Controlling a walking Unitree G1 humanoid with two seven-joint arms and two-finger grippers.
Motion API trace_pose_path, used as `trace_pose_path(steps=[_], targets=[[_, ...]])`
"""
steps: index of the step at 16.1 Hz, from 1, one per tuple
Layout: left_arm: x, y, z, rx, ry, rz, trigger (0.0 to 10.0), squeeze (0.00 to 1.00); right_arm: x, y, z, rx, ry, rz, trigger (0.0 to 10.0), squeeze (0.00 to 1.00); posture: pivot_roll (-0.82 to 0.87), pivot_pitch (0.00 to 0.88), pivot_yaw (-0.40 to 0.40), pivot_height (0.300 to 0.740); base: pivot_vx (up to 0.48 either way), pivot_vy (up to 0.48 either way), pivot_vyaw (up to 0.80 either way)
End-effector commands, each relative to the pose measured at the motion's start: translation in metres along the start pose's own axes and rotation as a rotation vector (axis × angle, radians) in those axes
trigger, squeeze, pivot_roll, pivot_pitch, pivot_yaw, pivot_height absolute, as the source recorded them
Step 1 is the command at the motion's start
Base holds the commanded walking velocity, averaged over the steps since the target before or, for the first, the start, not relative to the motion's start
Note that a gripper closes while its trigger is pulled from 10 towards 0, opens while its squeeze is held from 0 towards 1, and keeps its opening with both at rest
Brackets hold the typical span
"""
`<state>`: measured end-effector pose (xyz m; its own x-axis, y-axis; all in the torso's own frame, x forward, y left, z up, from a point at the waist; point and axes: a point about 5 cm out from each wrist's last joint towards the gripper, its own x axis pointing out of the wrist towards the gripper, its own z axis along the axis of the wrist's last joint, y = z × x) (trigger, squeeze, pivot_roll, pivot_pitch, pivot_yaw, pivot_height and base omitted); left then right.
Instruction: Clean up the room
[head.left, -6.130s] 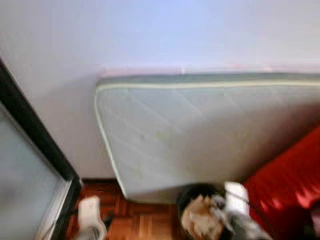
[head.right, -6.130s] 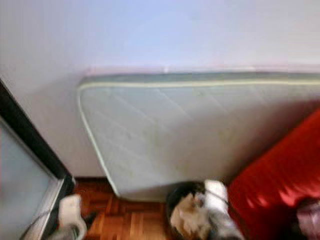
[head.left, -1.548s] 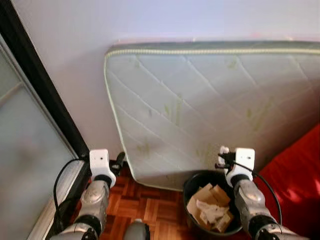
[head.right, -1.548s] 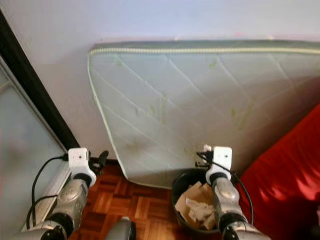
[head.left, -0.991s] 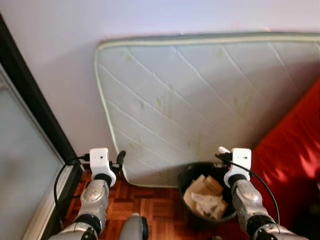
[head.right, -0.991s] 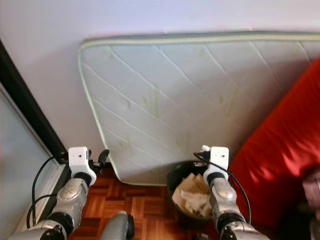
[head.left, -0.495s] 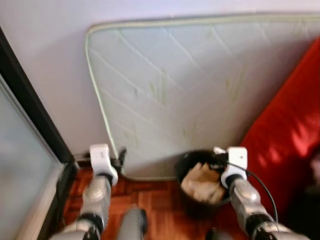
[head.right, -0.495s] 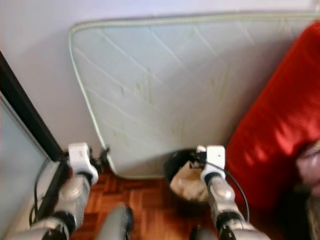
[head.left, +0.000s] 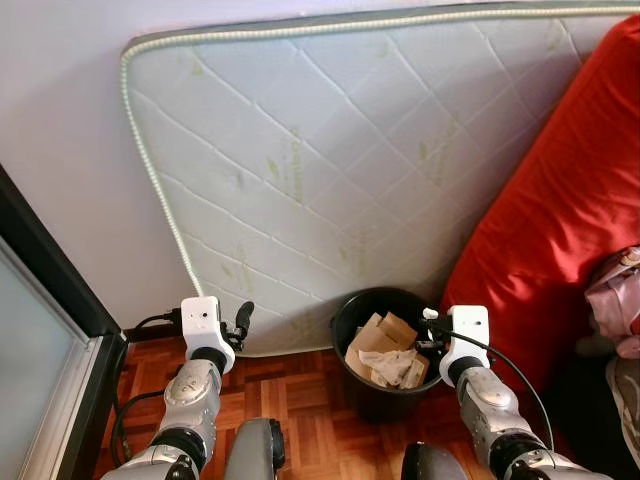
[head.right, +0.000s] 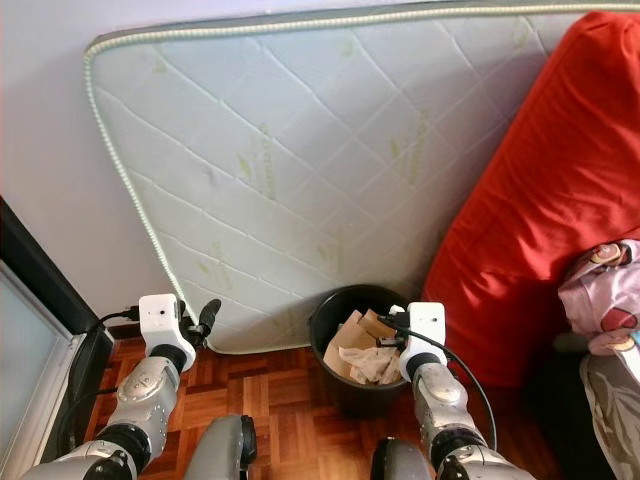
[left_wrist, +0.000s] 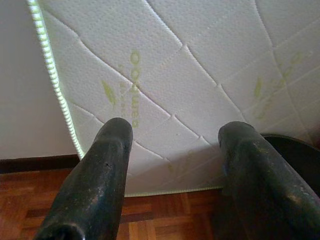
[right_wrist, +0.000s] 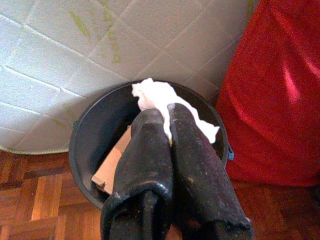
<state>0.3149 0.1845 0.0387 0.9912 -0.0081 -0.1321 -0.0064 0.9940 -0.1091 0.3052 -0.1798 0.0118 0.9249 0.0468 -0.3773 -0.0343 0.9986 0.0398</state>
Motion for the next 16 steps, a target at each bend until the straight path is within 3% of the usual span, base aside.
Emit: trace_pose_path(steps=[1,16], targets=[[0.0029,0.0033,0.0048,0.006,-0.003,0.003,10.0,0.00,0.0016,0.0029,0.0037,0.013,-0.017,0.010,10.0,0.00,0.06,0.000,0.023,0.562,0.000,0.000,0.00],[0.0030,0.0058,0.0031,0.003,0.020,0.010,10.0,0.00,0.0017,0.0008,0.0022,0.008,0.009,0.010,10.0,0.00,0.06,0.000,0.021,0.533,0.000,0.000,0.00]])
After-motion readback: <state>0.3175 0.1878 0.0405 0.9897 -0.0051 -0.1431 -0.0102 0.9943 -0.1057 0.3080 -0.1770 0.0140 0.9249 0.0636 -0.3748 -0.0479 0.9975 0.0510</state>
